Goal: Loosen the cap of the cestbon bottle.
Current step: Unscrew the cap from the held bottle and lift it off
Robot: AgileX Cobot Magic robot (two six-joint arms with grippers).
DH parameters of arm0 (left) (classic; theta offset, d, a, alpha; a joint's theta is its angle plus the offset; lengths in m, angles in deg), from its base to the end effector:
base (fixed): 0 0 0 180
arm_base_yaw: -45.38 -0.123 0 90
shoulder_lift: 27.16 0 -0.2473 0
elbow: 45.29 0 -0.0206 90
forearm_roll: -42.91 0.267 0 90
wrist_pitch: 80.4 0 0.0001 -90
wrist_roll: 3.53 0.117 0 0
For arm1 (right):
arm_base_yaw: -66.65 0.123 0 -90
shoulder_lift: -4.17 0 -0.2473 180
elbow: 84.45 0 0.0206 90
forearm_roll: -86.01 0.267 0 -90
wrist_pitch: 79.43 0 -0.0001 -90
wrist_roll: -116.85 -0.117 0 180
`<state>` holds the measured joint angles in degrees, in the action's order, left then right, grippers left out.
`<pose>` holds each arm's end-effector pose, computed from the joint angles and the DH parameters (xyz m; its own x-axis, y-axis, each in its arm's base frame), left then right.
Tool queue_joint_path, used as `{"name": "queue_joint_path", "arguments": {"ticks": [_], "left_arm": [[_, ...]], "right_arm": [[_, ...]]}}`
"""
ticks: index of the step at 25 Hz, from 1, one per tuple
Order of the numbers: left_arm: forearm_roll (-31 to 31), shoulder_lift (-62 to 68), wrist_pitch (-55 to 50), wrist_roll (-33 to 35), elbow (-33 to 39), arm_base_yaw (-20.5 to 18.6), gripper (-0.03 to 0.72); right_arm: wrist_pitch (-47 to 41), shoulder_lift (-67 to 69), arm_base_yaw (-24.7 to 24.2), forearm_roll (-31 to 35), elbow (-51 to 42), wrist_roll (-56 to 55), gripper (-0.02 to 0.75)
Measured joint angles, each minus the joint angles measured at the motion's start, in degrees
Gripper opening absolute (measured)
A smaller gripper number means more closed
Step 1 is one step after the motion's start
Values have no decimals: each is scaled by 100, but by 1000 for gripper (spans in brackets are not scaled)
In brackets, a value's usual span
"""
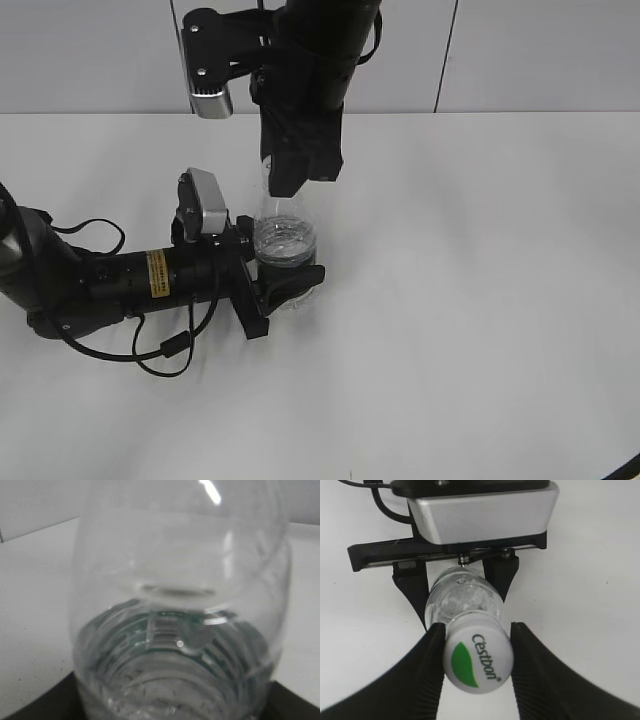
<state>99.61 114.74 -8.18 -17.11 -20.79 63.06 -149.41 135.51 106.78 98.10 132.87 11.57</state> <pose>0.3007 -0.1936 0.0005 -0.0891 0.1535 -0.9841 0.9463 0.3214 -0.0355 0.3395 0.3163 0.2004 0.3914 -0.8791 -0.2722 -0.9163 -0.3449 -0.2035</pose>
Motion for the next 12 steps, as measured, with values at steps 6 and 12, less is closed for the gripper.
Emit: {"name": "queue_joint_path", "arguments": {"ticks": [6,12], "left_arm": [[0,0,0,0,0,0,406],[5,0,0,-4,0,0,406]], "right_arm": [[0,0,0,40,0,-484,305],[6,0,-5,124,0,-1510,537]]}}
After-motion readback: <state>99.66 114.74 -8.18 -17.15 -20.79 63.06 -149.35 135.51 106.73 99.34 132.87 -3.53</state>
